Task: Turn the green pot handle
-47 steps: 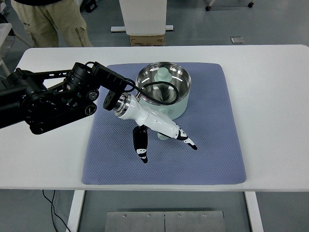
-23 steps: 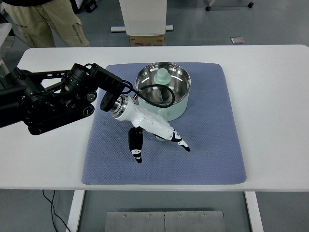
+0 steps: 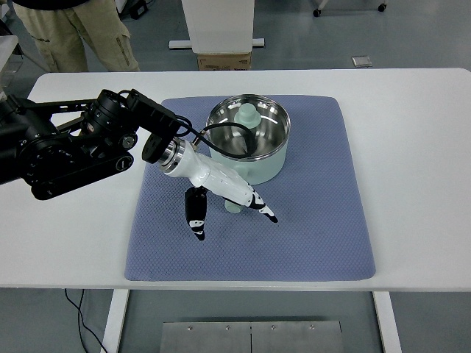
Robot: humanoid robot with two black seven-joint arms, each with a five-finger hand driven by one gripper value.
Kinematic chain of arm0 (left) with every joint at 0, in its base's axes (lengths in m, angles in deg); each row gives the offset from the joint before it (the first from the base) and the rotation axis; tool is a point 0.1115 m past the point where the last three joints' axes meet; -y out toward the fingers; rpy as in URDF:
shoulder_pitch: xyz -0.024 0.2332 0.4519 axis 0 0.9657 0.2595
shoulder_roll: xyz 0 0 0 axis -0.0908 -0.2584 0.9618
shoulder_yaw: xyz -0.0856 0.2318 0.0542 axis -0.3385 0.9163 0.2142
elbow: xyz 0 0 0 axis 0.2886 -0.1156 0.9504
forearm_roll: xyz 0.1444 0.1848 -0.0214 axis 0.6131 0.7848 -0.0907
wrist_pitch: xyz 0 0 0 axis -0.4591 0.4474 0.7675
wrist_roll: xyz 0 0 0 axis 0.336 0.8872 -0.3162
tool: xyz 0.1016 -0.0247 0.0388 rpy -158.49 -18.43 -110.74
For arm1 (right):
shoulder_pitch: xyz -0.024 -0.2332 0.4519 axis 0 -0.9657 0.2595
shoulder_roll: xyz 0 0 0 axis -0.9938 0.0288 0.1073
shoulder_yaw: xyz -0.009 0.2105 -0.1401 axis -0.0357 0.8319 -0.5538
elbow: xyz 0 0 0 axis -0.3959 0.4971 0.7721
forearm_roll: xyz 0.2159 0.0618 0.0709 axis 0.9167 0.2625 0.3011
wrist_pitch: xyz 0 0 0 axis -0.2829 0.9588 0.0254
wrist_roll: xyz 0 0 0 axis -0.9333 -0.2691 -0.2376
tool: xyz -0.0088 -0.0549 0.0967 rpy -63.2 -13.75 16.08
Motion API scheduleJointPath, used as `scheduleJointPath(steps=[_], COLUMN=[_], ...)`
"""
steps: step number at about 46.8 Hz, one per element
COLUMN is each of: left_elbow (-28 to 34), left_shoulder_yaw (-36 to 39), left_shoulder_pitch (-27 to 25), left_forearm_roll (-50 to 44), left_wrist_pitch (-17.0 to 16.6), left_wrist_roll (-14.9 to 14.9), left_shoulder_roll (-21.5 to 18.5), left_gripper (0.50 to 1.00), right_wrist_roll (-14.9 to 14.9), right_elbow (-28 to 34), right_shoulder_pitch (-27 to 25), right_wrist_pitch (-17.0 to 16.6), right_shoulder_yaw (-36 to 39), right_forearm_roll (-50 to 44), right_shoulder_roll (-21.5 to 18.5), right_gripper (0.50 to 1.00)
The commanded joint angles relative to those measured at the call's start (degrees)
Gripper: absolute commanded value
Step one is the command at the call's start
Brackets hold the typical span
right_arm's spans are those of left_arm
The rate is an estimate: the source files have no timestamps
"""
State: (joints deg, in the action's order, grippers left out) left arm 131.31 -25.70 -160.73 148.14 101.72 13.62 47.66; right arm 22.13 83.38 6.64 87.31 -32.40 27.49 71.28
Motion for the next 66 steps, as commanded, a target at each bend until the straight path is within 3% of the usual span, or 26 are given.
scheduleJointPath(steps=[1,24,66], left_elbow=[0.0,-0.1,-0.1], left_shoulder_yaw=[0.5,1.2,10.9], left_shoulder_pitch=[-0.3,-3.2,-10.7], left_forearm_roll=[0.1,0.1,0.1], left_wrist_pitch=[0.0,1.1,0.8], left_wrist_roll=[0.0,0.2,0.3], left_shoulder_roll=[-0.5,0.1,-0.6], left_gripper=[1.0,1.0,1.0], right_wrist_roll=[0.0,0.0,0.0], right_elbow=[0.0,0.0,0.0], right_shoulder_pitch=[0.0,0.0,0.0], right_wrist_pitch=[0.0,0.0,0.0], right_shoulder_yaw=[0.0,0.0,0.0], right_forearm_roll=[0.0,0.0,0.0], right_shoulder_roll=[0.0,0.0,0.0], right_gripper=[1.0,1.0,1.0])
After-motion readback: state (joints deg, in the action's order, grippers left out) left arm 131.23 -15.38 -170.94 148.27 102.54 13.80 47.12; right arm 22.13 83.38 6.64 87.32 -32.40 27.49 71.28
